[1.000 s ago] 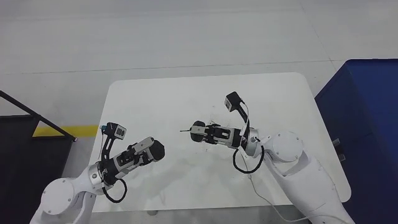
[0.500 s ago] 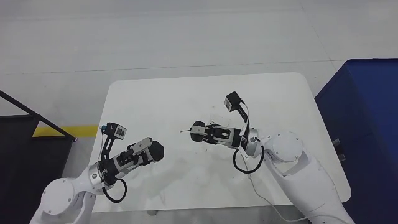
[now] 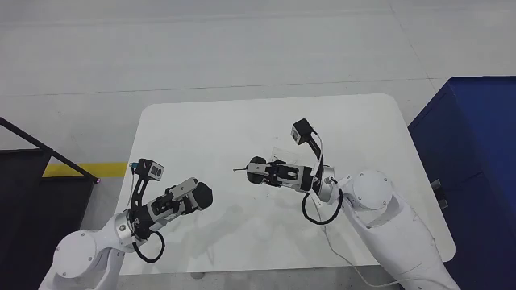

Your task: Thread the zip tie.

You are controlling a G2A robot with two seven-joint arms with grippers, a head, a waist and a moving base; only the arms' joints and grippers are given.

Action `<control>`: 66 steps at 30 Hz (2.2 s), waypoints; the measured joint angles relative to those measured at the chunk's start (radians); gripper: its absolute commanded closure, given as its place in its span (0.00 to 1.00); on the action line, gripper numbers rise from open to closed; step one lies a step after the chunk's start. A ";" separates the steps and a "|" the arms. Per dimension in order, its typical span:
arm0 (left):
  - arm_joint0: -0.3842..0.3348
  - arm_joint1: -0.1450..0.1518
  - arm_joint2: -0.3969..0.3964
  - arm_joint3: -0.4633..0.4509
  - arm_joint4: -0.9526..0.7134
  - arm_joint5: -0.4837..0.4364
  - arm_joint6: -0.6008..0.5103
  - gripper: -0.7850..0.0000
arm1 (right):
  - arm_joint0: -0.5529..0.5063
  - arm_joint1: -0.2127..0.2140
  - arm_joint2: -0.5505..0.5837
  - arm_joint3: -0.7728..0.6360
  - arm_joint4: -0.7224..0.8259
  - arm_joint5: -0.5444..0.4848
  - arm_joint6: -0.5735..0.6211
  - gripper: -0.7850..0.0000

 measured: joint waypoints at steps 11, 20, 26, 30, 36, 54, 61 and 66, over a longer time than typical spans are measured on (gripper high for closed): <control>0.000 0.000 0.000 0.000 0.000 0.000 0.000 0.00 | -0.052 0.025 0.125 -0.015 -0.012 -0.065 0.048 1.00; 0.000 0.000 0.000 0.000 0.000 0.000 0.000 0.00 | -0.106 0.072 0.486 0.091 0.063 -0.073 0.097 1.00; 0.000 0.000 0.000 0.000 0.000 0.000 0.000 0.00 | -0.103 0.073 0.511 0.112 0.073 -0.052 0.066 1.00; 0.000 0.000 0.001 0.000 0.000 0.000 0.000 0.00 | -0.103 0.073 0.511 0.112 0.073 -0.052 0.067 1.00; -0.098 -0.011 0.149 -0.078 0.110 -0.004 0.101 0.00 | -0.104 0.079 0.544 0.131 0.067 -0.017 0.024 1.00; -0.433 -0.052 0.404 0.125 0.245 -0.014 0.245 0.00 | -0.096 0.094 0.546 0.006 0.156 0.021 0.197 1.00; -0.433 -0.052 0.404 0.125 0.245 -0.014 0.245 0.00 | -0.059 0.088 0.389 -0.315 0.268 0.222 0.200 1.00; -0.433 -0.052 0.404 0.125 0.245 -0.014 0.245 0.00 | -0.010 0.078 0.258 -0.407 0.318 0.316 0.118 1.00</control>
